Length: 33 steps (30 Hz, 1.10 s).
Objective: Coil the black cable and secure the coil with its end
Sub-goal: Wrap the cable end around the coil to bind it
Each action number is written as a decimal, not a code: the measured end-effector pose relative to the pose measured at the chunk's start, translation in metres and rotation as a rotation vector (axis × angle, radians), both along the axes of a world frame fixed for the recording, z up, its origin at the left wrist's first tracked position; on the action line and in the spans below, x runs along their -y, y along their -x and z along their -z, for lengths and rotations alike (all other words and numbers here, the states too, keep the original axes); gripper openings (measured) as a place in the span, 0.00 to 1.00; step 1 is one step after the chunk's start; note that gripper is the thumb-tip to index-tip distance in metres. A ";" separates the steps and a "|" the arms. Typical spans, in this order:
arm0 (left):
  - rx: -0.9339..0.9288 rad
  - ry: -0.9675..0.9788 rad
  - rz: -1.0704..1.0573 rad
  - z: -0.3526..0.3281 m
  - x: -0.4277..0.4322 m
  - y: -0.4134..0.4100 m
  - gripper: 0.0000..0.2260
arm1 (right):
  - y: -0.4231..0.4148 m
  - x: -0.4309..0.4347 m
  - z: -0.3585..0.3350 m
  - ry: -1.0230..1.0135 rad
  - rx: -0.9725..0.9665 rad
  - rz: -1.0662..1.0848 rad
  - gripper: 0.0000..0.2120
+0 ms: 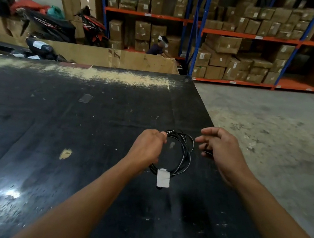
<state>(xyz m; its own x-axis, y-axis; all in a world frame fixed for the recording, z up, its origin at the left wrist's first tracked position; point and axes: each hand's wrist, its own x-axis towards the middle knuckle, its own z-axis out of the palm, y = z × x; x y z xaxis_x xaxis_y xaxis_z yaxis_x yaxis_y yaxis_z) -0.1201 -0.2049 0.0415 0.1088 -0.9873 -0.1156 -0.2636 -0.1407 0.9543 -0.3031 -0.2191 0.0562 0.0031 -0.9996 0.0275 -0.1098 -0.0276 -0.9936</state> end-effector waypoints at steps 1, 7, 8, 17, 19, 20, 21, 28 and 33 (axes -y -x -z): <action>0.042 0.022 -0.009 0.000 0.001 0.000 0.13 | -0.001 0.001 -0.002 0.031 0.004 0.010 0.16; 0.061 0.076 -0.001 0.001 0.003 0.008 0.13 | -0.009 0.001 -0.008 0.193 0.048 -0.077 0.13; 0.029 0.080 0.015 0.001 0.003 0.009 0.13 | -0.012 0.000 -0.008 0.192 0.061 -0.071 0.11; -0.138 0.088 0.052 -0.001 -0.001 0.021 0.12 | -0.011 -0.001 0.001 0.322 -0.030 0.110 0.06; -0.182 0.075 0.049 -0.002 -0.001 0.022 0.12 | -0.011 -0.001 0.002 0.340 -0.063 0.097 0.05; -0.201 0.062 0.049 -0.003 0.000 0.021 0.12 | -0.011 -0.001 0.003 0.332 -0.059 0.070 0.06; -0.204 0.047 0.050 -0.004 0.001 0.020 0.12 | -0.011 -0.001 0.004 0.310 -0.044 0.032 0.08; -0.196 -0.066 0.047 -0.006 0.003 0.018 0.09 | -0.011 -0.004 0.004 0.270 -0.078 -0.028 0.12; -0.089 -0.012 0.071 -0.009 0.001 0.018 0.10 | -0.012 -0.006 0.002 0.463 -0.343 0.128 0.06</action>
